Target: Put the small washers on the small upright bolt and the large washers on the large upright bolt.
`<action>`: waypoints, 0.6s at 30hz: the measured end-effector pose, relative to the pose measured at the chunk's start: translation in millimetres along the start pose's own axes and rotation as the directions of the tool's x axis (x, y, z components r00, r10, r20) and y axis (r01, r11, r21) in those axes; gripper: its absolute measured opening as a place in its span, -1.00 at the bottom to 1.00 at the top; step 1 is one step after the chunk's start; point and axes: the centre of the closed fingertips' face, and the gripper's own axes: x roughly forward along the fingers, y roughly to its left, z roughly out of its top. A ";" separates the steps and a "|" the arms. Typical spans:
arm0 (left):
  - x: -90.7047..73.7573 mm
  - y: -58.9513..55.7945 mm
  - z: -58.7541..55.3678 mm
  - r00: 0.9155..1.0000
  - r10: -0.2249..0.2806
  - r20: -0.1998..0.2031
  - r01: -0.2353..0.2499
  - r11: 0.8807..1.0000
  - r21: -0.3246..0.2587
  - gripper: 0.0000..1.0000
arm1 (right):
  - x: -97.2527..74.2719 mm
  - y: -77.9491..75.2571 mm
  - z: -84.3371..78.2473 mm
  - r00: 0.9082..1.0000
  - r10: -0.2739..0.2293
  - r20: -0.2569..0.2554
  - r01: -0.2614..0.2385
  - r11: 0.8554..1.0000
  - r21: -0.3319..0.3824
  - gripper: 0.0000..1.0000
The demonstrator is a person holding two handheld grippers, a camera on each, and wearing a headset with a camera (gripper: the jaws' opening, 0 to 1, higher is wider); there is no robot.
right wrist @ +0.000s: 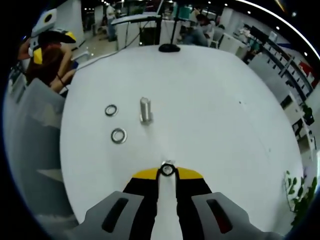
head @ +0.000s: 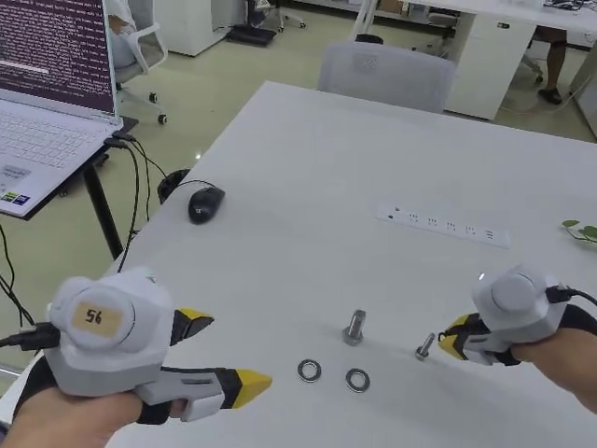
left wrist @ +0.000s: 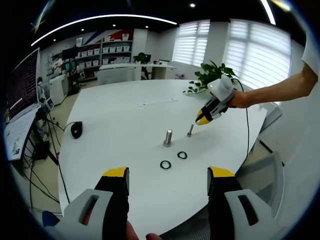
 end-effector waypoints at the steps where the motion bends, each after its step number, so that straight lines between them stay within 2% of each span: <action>1: -0.9 0.4 -1.4 1.000 0.001 -0.001 -0.001 1.000 -0.002 0.25 | 1.5 -1.2 1.8 1.000 0.003 -0.006 -0.003 1.000 -0.007 -0.75; 5: -3.5 1.6 -5.9 1.000 0.005 -0.006 -0.005 1.000 -0.008 0.25 | 5.0 -3.6 4.9 1.000 0.008 -0.031 -0.009 1.000 -0.030 -0.74; 14: -8.0 5.1 -8.6 1.000 0.018 -0.006 -0.018 1.000 -0.019 0.25 | 15.1 -5.5 -0.7 0.996 0.031 -0.086 -0.033 0.999 -0.022 -0.74; 18: -9.0 6.4 -9.5 1.000 0.020 -0.005 -0.020 1.000 -0.023 0.25 | 16.8 -4.8 -1.1 0.995 0.037 -0.092 -0.039 0.999 -0.023 -0.74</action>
